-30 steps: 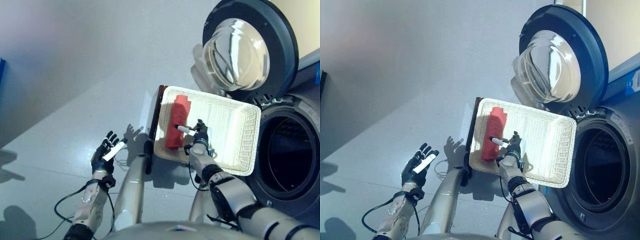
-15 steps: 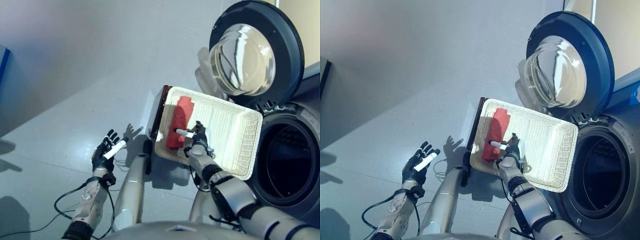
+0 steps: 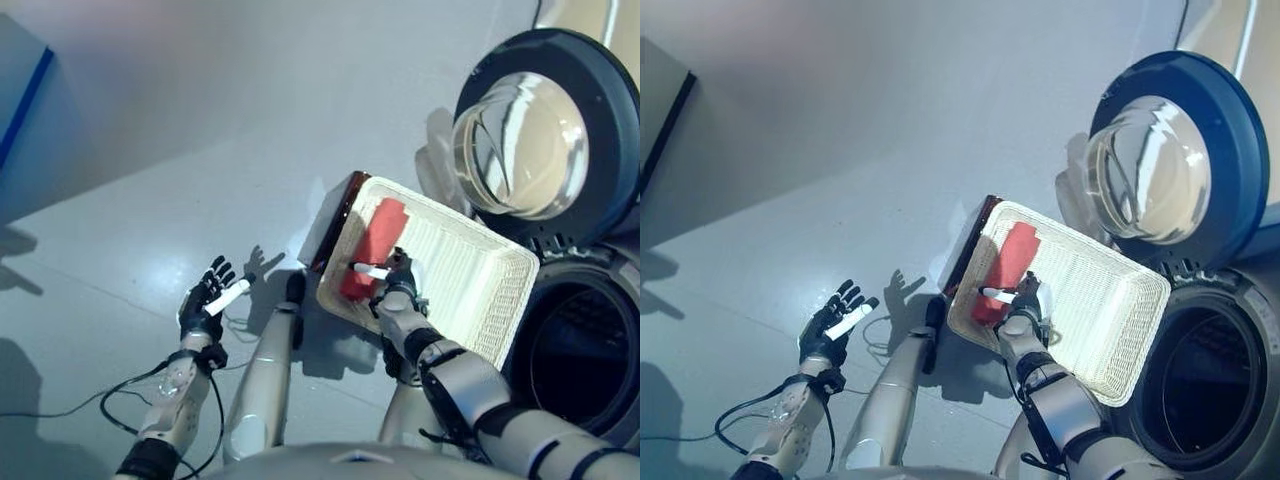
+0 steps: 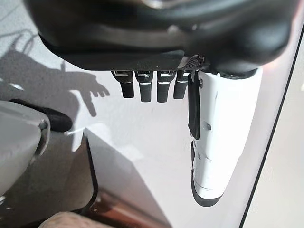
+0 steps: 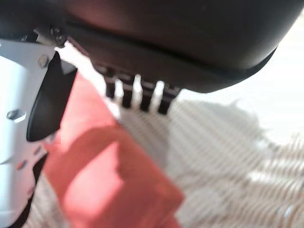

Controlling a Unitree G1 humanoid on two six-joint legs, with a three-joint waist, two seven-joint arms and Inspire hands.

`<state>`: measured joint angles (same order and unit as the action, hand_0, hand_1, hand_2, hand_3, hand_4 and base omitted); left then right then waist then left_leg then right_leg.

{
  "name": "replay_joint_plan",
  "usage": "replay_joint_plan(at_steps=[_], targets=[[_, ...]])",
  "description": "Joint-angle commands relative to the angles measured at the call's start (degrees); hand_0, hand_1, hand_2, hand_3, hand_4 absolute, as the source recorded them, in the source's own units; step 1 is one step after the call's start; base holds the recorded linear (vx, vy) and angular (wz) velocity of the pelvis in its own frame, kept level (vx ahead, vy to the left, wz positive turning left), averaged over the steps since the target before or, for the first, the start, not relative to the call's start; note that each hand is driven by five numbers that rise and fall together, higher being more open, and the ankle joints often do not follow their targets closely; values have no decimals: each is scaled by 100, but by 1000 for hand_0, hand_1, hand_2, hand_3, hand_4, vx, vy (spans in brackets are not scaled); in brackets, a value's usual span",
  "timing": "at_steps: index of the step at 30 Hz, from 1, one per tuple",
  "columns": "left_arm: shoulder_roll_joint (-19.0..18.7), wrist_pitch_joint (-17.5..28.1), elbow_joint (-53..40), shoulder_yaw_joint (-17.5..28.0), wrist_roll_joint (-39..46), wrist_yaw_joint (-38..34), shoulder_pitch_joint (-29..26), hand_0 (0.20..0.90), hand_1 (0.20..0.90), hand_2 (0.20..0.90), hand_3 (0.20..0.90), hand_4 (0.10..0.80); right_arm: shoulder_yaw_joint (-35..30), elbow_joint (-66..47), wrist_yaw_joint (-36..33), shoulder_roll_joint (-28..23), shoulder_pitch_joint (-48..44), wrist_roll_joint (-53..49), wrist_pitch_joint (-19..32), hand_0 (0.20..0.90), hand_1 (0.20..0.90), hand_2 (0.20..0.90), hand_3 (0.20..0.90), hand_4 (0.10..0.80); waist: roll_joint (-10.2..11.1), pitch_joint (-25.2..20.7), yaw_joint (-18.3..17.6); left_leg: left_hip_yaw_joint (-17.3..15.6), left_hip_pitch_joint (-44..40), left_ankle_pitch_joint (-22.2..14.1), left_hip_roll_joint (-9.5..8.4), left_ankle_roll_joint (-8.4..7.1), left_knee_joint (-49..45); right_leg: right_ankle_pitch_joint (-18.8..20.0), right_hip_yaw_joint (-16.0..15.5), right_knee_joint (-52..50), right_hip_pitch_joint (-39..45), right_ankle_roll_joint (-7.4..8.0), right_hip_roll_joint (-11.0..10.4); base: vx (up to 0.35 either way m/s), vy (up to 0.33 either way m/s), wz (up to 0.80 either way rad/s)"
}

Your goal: Pick up the clothes and place them into the washing machine

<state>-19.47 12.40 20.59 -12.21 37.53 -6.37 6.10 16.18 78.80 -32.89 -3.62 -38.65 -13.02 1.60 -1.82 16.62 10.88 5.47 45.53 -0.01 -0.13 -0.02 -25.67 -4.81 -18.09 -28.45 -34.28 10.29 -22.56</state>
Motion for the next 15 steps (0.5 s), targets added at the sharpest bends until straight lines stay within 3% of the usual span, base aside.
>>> replay_joint_plan(at_steps=[1,3,4,5,6,7,8,15], targets=[[-641,156,-599,-98,-199,94,-174,900,900,900,900,800,-96,170,446,382,-672,652,-220,900,900,900,900,800,-15,172,614,4,119,-570,-273,-271,-385,512,-23,418,561,109,-293,24,-33,53],[-665,112,-665,-138,-202,187,-219,900,900,900,900,800,-244,416,504,179,-590,921,-490,900,900,900,900,800,-77,180,753,68,203,-579,-374,-249,-413,504,-166,430,644,138,-347,27,-30,62],[-665,89,-688,-141,-209,234,-229,900,900,900,900,800,-299,469,541,132,-542,974,-544,845,845,845,845,761,-97,184,802,66,231,-582,-412,-240,-427,529,-213,431,663,155,-372,29,-22,57],[-672,79,-722,-146,-198,279,-232,900,900,900,900,800,-385,528,585,51,-469,1071,-643,733,733,733,733,680,-120,188,857,87,261,-581,-454,-233,-425,554,-312,481,733,184,-397,23,-11,42],[-672,79,-722,-147,-198,279,-232,900,900,900,900,800,-386,528,585,50,-468,1071,-643,686,686,686,686,647,-123,187,855,90,261,-580,-454,-233,-425,555,-316,483,736,184,-396,34,-1,38],[-696,52,-738,-144,-229,358,-217,900,900,900,900,800,-467,606,641,-47,-374,1168,-750,510,510,510,510,522,-135,171,938,96,307,-574,-496,-231,-419,578,-419,538,811,213,-429,57,-5,30],[-704,7,-720,-151,-264,391,-235,900,900,900,900,800,-550,644,690,-102,-303,1179,-819,203,203,203,203,302,-119,161,997,96,325,-569,-523,-239,-402,601,-515,605,899,232,-450,57,-5,22],[-725,-66,-723,-63,-314,369,-225,900,900,900,900,800,-753,658,672,-137,-246,967,-844,200,200,200,200,300,-64,144,1087,137,451,-620,-573,-201,-493,614,-602,634,879,233,-481,23,4,25]])
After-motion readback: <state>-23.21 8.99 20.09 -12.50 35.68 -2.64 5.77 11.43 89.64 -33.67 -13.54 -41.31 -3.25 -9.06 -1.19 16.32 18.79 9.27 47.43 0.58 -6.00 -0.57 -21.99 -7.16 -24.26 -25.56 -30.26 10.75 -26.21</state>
